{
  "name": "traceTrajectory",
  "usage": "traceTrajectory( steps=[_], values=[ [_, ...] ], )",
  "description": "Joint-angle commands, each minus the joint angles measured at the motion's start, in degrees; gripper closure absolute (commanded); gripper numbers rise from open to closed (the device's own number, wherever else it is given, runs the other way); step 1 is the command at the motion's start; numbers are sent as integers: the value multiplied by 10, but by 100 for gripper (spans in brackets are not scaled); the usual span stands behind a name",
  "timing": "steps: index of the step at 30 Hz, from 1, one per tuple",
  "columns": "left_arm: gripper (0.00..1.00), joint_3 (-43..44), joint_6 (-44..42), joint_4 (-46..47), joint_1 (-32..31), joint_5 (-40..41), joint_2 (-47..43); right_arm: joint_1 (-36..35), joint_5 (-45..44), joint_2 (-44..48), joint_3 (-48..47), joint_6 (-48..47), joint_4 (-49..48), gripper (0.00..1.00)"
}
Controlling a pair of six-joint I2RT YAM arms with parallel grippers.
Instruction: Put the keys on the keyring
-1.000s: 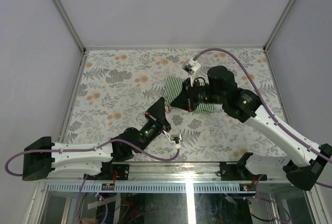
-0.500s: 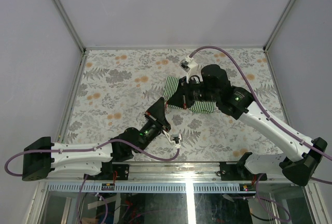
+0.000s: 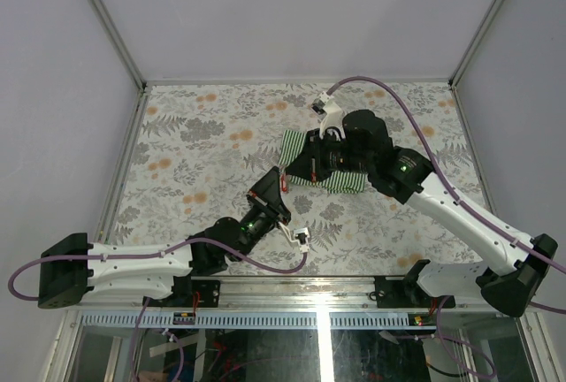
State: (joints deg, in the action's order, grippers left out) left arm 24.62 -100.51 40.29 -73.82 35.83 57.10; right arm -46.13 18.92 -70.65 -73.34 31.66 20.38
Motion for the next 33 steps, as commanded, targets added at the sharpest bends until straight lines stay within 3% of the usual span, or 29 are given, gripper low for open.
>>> traceTrajectory(
  steps=[1,33],
  values=[
    [100,12,-12,17,5,17,4,-3,-12,-11,-31,16,-1,100],
    [100,19,-15,8,13,28,11,-10,-34,-41,-39,58,21,100]
  ],
)
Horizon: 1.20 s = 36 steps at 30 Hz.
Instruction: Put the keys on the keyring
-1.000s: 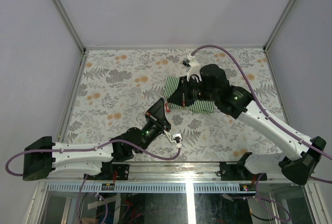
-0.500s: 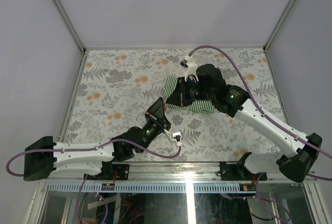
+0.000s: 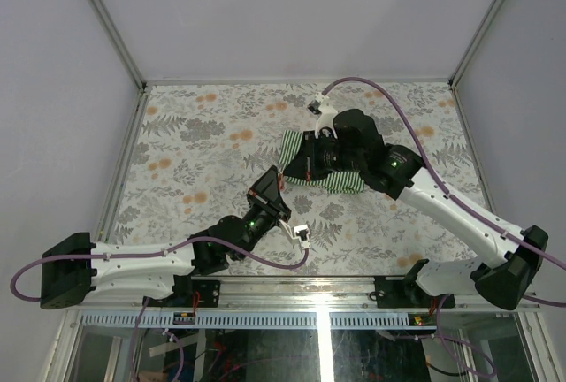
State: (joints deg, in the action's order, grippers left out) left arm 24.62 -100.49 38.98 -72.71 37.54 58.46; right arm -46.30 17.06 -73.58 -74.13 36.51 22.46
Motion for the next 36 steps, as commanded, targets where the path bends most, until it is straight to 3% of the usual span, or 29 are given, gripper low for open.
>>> traceTrajectory(
  steps=[1,36],
  values=[
    [100,19,-15,21,1,12,-2,-10,-16,-13,-32,9,2,100],
    [100,18,-12,5,1,15,5,-22,-67,-22,-50,25,12,100]
  ],
)
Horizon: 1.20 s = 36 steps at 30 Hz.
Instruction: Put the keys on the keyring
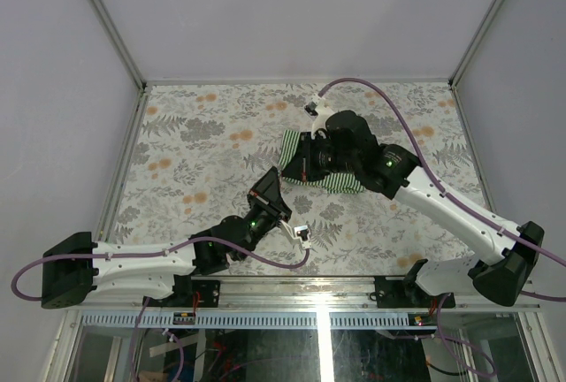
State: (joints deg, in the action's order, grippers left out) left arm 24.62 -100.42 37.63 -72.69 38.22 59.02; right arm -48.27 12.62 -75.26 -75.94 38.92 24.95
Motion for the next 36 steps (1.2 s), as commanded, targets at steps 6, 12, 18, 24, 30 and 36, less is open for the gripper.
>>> traceTrajectory(
  steps=[6,12,18,24,30,36],
  values=[
    [100,18,-12,18,1,9,-1,-2,-19,-16,-41,-1,-1,100],
    [100,18,-12,18,1,9,0,-5,-14,-29,-51,-5,12,100],
    [100,18,-12,18,2,9,0,-6,-22,-35,-61,-12,31,100],
    [100,19,-14,20,5,9,1,-10,-36,-47,-72,-19,57,100],
    [100,17,-15,20,6,10,2,-11,-61,-43,-65,-16,60,100],
    [100,17,-15,21,6,12,3,-12,-78,-38,-66,-15,68,100]
  ],
)
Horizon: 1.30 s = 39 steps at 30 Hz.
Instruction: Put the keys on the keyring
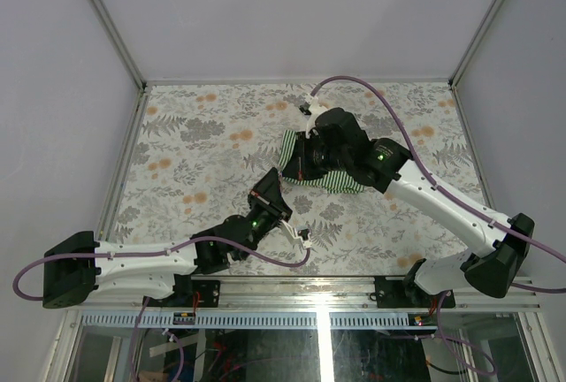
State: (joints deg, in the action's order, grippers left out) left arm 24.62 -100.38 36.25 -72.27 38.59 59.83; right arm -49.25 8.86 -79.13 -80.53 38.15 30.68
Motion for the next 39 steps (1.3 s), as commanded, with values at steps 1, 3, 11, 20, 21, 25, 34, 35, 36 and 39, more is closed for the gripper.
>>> traceTrajectory(
  steps=[1,3,11,20,21,25,34,35,36,39],
  values=[
    [100,17,-16,36,2,8,-6,-1,-42,2,-19,-7,12,100],
    [100,17,-16,37,3,8,-7,-2,-43,4,-17,-7,12,100],
    [100,15,-17,44,5,9,-8,-1,-53,17,-7,-4,14,100],
    [100,13,-15,46,6,9,-12,-1,-60,36,6,-4,17,100],
    [100,13,-15,46,5,9,-12,-2,-58,38,8,-5,16,100],
    [100,12,-15,48,5,9,-14,-2,-55,46,19,-4,5,100],
    [100,12,6,56,5,-3,-32,-2,-15,82,64,-10,-76,100],
    [100,12,9,57,4,-6,-34,-2,-11,87,69,-10,-86,100],
    [100,12,13,57,3,-7,-37,-2,-8,91,73,-11,-93,100],
    [100,15,26,57,1,-11,-44,-2,-1,102,84,-14,-109,99]
  ],
)
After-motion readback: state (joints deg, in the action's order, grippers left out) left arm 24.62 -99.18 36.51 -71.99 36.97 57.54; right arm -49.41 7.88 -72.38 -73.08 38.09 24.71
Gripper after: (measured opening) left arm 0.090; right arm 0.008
